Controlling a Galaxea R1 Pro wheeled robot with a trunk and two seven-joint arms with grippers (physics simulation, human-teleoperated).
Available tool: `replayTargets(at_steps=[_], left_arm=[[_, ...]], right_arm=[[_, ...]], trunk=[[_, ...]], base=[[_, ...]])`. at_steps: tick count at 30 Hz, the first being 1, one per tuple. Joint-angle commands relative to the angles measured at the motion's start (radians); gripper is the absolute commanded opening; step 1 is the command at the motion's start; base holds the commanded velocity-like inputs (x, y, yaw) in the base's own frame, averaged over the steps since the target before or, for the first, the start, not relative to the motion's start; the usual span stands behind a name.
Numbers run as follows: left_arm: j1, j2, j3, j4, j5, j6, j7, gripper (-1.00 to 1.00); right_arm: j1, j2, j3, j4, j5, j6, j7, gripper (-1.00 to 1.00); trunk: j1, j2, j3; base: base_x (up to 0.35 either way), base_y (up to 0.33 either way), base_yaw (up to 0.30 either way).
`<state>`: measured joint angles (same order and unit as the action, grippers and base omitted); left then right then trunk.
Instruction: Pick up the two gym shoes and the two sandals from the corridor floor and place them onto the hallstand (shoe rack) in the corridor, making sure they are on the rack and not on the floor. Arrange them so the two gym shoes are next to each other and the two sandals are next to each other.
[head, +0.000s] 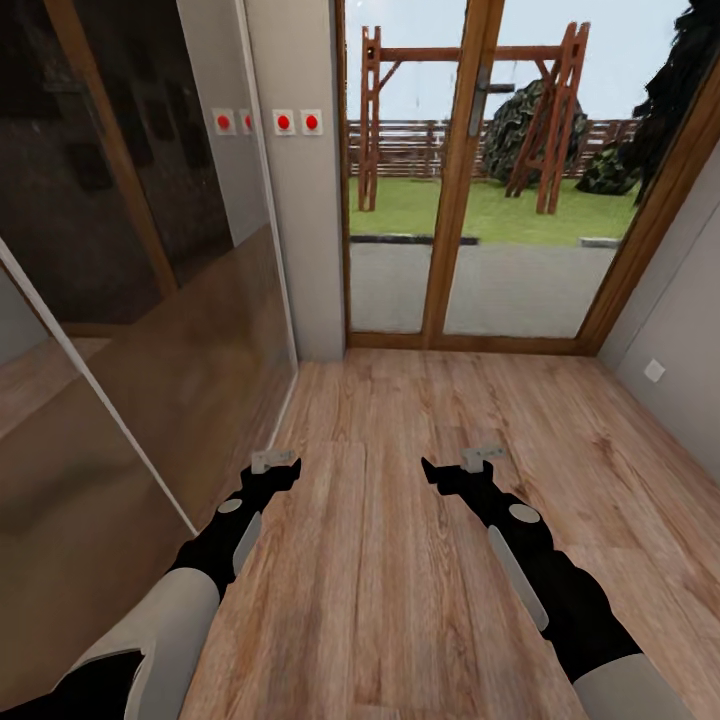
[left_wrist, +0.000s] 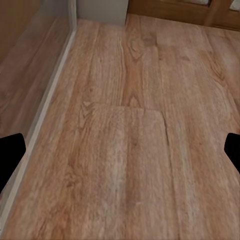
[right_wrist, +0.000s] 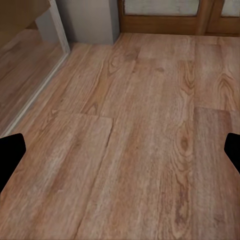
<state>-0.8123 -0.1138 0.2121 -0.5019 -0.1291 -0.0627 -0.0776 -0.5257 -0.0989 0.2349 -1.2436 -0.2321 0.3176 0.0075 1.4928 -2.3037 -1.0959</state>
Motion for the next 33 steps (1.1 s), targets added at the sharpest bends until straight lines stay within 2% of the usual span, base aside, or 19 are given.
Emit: replayTargets(at_steps=[1, 9, 18, 33], left_arm=[[-0.001, -0.001, 0.009, 0.000, -0.011, -0.004, -0.007, 1.00], [0.000, -0.001, 0.009, 0.000, -0.011, -0.003, -0.007, 1.00], [0.000, -0.001, 0.008, -0.001, -0.011, -0.004, -0.007, 1.00], [0.001, -0.001, 0.009, -0.006, -0.011, -0.004, -0.008, 1.00]], right_arm=[[-0.001, -0.001, 0.001, -0.001, -0.004, 0.005, 0.000, 1.00], [-0.001, -0.001, 0.001, -0.001, -0.004, 0.005, 0.000, 1.00], [-0.001, -0.001, 0.001, 0.000, -0.004, 0.005, 0.000, 1.00], [-0.001, -0.001, 0.001, 0.000, -0.004, 0.005, 0.000, 1.00]], trunk=[[0.000, 0.000, -0.001], [0.000, 0.000, -0.001], [0.000, 0.000, -0.001], [0.000, 0.000, -0.001]], base=[[0.037, 0.022, 0.000], [0.024, 0.008, 0.000], [0.185, 0.001, -0.062], [0.013, 0.000, -0.049]])
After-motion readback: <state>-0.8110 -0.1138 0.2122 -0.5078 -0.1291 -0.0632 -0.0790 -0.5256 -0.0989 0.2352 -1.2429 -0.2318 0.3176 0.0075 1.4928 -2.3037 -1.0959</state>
